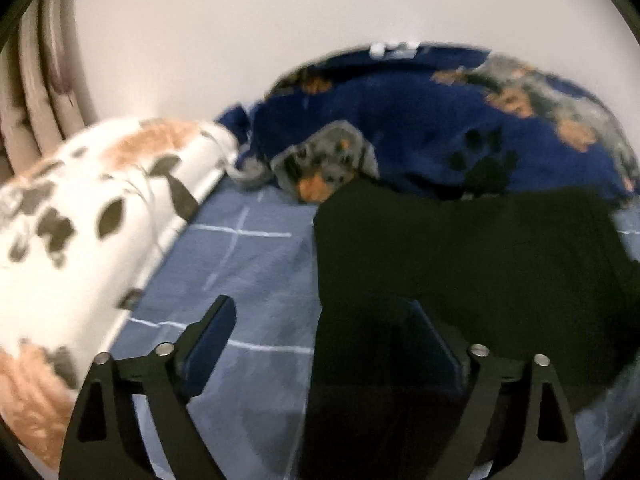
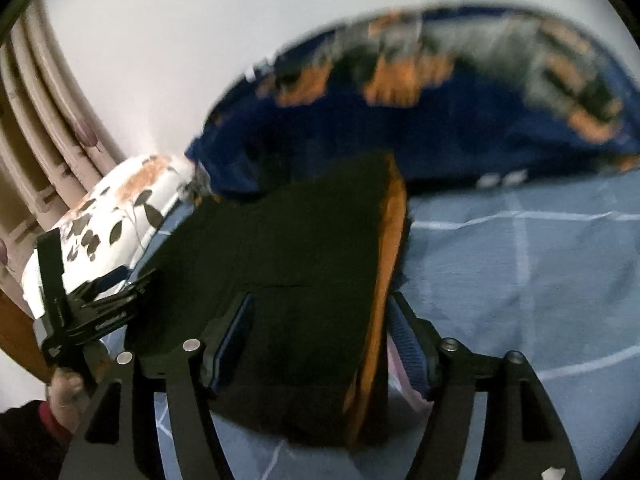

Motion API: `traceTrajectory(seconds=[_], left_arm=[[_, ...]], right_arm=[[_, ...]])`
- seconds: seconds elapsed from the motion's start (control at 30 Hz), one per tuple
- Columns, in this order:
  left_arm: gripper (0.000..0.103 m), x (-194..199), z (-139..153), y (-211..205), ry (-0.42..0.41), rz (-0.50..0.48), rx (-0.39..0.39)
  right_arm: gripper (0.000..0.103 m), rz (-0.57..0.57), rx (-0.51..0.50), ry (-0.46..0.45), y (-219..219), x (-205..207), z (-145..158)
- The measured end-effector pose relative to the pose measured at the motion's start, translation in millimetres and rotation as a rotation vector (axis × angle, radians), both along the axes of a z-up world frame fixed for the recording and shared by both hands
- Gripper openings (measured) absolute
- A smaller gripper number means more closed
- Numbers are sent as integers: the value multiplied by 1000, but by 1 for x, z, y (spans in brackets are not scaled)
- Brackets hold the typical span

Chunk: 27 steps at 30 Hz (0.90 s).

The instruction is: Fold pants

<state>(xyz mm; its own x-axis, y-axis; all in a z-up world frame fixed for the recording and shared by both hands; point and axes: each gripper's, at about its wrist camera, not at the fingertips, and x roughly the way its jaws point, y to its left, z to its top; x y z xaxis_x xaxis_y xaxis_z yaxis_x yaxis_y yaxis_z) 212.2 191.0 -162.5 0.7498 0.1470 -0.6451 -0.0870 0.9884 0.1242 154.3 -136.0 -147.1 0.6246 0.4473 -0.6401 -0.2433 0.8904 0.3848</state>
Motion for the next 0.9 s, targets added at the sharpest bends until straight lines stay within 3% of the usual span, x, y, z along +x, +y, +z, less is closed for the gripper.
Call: traceTrajectory(seconds=[0.07,0.2,0.37,0.6,0.73,0.8,0.9], left_arm=[[101,-23,19,-4,-47,-23,15],[103,-63,58,-23,-136,-57,61],[103,-104,99,-47,-207,-67,89],[103,-158,148,-64,-338,-44,28],[103,-175,162,-77,-394,0,77],[103,-189,167,-85,-440,-57,65],[103,-200,174,-97,-435,-141,54]], right_arm=[[71,-6,-17,-65,-5,-27,21],[83,12,-19,-139,-11,-73,52],[86,19,0,-194,-12,-115,81],[90,14,-16,-252,-13,-153,109],[93,0,-24,-286,-16,-172,119],[94,-9,-43,-309,-15,-180,126],[98,-17,-74,-335,-12,-190,134]])
